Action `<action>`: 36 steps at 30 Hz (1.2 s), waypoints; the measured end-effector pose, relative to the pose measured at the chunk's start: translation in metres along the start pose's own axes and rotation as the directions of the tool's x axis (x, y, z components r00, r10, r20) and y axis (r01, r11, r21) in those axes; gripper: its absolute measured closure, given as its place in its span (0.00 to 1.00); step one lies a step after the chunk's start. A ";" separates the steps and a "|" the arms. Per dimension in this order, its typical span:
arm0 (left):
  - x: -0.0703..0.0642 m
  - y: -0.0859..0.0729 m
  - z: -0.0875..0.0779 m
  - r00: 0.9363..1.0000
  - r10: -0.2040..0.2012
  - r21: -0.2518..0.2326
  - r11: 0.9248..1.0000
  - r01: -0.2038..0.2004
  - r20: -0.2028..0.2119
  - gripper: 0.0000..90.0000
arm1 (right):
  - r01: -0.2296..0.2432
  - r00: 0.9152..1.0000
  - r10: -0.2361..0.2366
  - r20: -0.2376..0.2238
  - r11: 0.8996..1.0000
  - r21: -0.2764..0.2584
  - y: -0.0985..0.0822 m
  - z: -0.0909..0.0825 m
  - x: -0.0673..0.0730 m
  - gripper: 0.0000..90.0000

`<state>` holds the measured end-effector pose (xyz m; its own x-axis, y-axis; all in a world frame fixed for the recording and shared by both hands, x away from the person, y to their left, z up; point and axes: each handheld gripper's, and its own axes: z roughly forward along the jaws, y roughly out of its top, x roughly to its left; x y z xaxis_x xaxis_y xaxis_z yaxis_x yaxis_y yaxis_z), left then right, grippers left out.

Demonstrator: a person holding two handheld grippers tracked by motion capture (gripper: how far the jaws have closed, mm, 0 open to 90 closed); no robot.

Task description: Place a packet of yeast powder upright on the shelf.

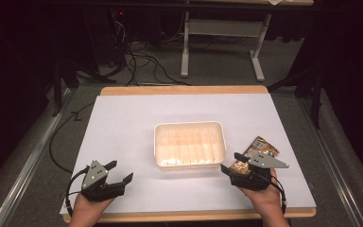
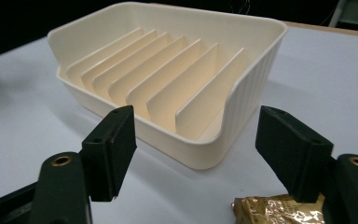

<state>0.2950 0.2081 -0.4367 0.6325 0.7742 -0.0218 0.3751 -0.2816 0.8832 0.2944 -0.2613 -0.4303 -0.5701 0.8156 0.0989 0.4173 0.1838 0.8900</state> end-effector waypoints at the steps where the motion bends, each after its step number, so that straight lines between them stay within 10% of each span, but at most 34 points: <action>1: 0.000 0.000 0.000 1.000 0.000 0.000 1.000 0.000 0.000 0.29 | -0.018 1.000 0.018 -0.003 1.000 -0.008 0.000 -0.001 -0.002 0.33; 25: 0.003 0.004 -0.004 1.000 -0.025 -0.007 1.000 0.025 -0.002 0.37 | -0.146 0.976 0.140 0.168 0.989 0.025 -0.004 -0.029 -0.064 0.40; 36: 0.006 -0.002 -0.007 0.998 -0.025 0.002 1.000 0.025 -0.052 0.35 | -0.266 0.932 0.252 0.261 0.964 0.021 -0.008 -0.030 -0.119 0.54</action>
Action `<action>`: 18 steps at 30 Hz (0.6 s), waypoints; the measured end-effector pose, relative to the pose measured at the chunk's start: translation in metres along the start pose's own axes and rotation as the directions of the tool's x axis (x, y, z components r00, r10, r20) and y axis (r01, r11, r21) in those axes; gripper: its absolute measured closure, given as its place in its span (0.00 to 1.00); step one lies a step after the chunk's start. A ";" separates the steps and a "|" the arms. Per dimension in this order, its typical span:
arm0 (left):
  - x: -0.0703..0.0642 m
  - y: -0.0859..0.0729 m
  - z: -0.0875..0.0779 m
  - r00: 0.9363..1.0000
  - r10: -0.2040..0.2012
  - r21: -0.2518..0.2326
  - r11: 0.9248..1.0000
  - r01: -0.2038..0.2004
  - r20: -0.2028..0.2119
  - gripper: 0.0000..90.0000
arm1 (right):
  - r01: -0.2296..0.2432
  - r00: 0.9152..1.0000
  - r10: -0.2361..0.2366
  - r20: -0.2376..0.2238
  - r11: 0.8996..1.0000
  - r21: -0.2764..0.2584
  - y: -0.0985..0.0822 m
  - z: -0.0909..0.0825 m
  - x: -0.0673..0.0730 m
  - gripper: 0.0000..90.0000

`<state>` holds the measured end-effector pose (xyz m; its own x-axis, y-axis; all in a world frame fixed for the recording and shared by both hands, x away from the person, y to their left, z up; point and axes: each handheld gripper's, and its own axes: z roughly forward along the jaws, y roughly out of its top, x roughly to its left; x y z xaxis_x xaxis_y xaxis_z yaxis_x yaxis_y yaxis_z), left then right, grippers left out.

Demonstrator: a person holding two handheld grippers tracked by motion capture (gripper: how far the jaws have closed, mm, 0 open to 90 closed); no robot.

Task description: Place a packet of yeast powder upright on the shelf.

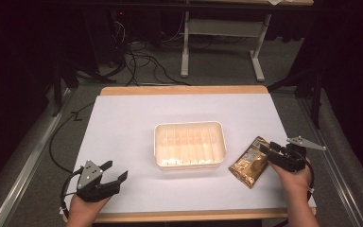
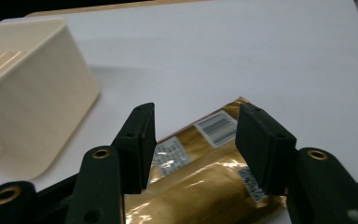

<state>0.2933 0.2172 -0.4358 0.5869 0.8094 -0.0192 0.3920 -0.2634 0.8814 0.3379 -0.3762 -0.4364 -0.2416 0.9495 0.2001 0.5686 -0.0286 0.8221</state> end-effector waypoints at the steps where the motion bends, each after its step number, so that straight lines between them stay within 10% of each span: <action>1: 0.000 0.000 0.000 1.000 0.000 0.000 1.000 0.000 0.000 0.35 | 0.000 1.000 0.000 0.000 1.000 0.000 0.000 0.000 0.000 0.54; 18: -0.007 -0.003 0.008 0.999 0.040 0.041 0.998 -0.040 0.006 0.35 | -0.245 0.969 0.243 0.038 0.967 0.067 -0.012 0.020 -0.057 0.33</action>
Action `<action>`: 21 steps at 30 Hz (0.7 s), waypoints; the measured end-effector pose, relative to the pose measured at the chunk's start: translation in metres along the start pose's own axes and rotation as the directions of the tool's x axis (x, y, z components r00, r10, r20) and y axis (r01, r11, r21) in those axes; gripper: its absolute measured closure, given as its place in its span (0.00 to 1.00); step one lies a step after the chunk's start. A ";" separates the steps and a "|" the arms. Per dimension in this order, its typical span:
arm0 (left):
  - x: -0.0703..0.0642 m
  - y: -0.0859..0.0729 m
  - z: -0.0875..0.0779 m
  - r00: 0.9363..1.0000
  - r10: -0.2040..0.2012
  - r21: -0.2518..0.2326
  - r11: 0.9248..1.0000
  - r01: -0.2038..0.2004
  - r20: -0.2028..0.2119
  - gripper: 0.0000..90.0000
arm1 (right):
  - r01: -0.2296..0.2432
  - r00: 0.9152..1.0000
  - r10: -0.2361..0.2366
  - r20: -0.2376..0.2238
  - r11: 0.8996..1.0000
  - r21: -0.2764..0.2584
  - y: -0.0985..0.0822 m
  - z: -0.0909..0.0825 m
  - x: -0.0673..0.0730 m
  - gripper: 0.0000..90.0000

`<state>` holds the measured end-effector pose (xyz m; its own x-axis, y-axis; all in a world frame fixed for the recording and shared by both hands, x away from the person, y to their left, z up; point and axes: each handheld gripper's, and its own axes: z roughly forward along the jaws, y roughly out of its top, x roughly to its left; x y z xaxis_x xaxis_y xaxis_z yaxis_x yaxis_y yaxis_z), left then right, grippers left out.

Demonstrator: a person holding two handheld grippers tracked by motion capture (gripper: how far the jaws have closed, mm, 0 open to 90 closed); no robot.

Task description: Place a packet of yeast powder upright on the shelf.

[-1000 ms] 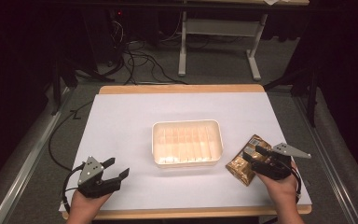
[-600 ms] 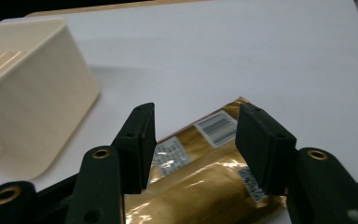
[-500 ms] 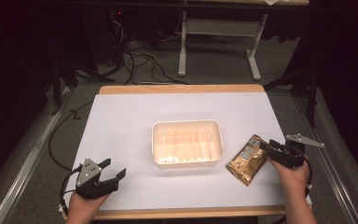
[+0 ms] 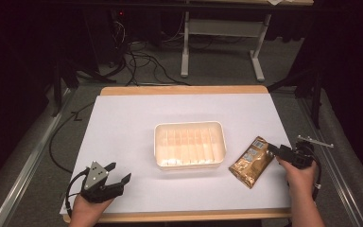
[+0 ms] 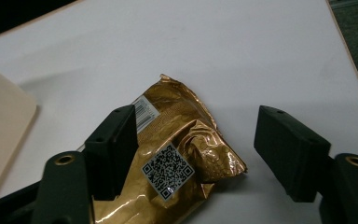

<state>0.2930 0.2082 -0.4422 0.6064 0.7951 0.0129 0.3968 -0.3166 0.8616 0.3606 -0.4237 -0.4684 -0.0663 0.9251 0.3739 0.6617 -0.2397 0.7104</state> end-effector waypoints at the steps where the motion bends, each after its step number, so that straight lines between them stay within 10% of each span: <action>1: -0.001 0.000 0.000 1.000 0.003 0.000 1.000 -0.003 0.001 0.35 | -0.013 1.000 0.013 -0.006 1.000 -0.002 0.000 0.000 -0.001 0.32; 9: -0.001 -0.001 0.001 1.000 0.002 0.005 1.000 -0.002 0.005 0.35 | -0.131 0.988 0.132 -0.077 0.991 0.019 -0.004 0.004 -0.011 0.28; 21: -0.002 -0.001 0.003 1.000 0.003 0.019 1.000 -0.003 0.011 0.35 | -0.170 0.973 0.176 -0.147 0.984 0.050 -0.009 0.006 -0.016 0.57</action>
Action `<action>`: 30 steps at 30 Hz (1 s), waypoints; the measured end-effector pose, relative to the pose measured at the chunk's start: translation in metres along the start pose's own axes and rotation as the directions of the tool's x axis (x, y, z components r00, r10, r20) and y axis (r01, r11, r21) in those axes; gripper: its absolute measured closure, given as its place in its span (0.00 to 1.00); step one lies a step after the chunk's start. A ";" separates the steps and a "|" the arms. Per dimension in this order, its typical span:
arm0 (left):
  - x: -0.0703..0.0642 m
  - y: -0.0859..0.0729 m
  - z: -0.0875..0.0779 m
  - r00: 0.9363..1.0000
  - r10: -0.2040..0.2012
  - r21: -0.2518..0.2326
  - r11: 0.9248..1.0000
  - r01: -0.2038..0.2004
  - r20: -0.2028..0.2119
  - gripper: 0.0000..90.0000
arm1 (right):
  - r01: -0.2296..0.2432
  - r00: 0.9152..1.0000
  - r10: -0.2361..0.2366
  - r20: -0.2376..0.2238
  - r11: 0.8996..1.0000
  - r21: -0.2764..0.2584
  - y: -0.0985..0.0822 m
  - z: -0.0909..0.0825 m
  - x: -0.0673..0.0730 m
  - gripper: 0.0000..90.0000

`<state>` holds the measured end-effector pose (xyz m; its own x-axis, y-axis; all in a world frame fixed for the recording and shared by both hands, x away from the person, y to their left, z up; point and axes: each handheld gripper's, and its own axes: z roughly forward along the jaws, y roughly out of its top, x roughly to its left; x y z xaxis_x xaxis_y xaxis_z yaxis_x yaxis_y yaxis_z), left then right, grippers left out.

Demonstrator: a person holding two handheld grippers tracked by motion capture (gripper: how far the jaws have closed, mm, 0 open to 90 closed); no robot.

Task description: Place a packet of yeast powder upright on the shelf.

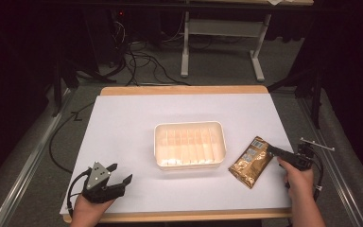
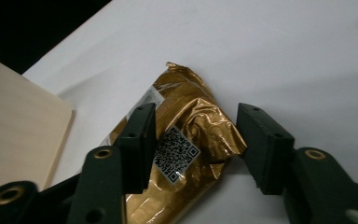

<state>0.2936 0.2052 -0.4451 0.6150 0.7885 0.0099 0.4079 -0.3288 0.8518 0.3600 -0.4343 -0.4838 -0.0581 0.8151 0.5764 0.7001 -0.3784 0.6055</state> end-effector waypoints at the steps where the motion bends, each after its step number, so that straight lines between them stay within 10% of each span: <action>1: 0.000 0.000 0.000 1.000 0.001 0.000 1.000 -0.001 0.000 0.35 | 0.000 1.000 0.000 0.009 1.000 0.000 0.000 0.000 0.000 0.60; 13: -0.001 0.000 0.000 1.000 0.009 0.004 1.000 -0.009 0.001 0.35 | 0.028 0.999 -0.028 0.038 1.000 0.013 0.000 -0.002 0.001 0.98; 30: -0.001 0.001 -0.001 1.000 0.016 -0.004 1.000 -0.016 0.006 0.35 | 0.134 0.991 -0.134 0.003 0.989 -0.069 0.001 -0.019 0.023 1.00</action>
<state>0.2928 0.2044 -0.4441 0.6250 0.7803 0.0203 0.3955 -0.3391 0.8536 0.3456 -0.4239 -0.4597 -0.1489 0.8597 0.4885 0.6351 -0.2955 0.7137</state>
